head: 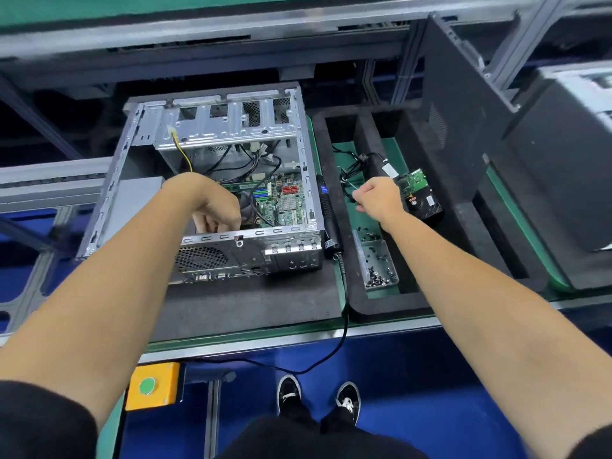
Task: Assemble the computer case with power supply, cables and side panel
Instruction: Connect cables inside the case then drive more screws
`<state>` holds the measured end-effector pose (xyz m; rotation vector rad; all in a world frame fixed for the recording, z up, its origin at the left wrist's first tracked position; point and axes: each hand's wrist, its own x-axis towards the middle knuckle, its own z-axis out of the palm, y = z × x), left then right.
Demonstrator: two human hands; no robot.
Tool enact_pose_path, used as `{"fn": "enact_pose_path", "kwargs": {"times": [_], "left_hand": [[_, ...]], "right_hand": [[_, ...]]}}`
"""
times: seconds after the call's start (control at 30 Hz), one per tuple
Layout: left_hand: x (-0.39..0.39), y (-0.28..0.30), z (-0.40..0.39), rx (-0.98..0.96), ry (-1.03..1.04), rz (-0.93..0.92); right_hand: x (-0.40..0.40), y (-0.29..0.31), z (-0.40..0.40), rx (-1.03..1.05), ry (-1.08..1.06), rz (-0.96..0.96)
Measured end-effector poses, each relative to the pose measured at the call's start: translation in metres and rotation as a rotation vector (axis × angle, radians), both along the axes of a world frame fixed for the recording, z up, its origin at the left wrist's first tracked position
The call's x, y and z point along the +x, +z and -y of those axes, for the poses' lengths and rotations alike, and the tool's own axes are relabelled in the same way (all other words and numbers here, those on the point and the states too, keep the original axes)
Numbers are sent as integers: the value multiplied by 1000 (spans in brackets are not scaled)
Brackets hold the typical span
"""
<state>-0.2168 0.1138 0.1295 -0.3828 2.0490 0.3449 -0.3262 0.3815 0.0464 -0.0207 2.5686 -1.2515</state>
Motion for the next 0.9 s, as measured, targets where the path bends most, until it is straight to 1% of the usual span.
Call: {"fn": "enact_pose_path", "kwargs": {"times": [0.1, 0.23, 0.3, 0.4, 0.5, 0.57, 0.67, 0.77, 0.9], "left_hand": [[9, 5, 5, 74, 54, -70], [25, 10, 14, 140, 72, -202], [35, 12, 17, 161, 67, -268], [48, 14, 22, 177, 57, -360], [61, 18, 27, 230, 55, -413], [68, 22, 28, 263, 83, -412], [75, 26, 30, 292, 96, -413], [80, 28, 34, 317, 106, -424], [90, 25, 43, 356, 34, -457]], "right_hand": [[0, 26, 13, -76, 2, -112], [7, 65, 42, -192, 20, -216], [17, 85, 59, -260, 76, -242], [40, 104, 82, -304, 231, -269], [66, 110, 100, -303, 386, -258], [82, 108, 110, -300, 449, -220], [103, 103, 120, -289, 496, -157], [122, 99, 126, -273, 535, -141], [144, 96, 132, -233, 511, -151]]}}
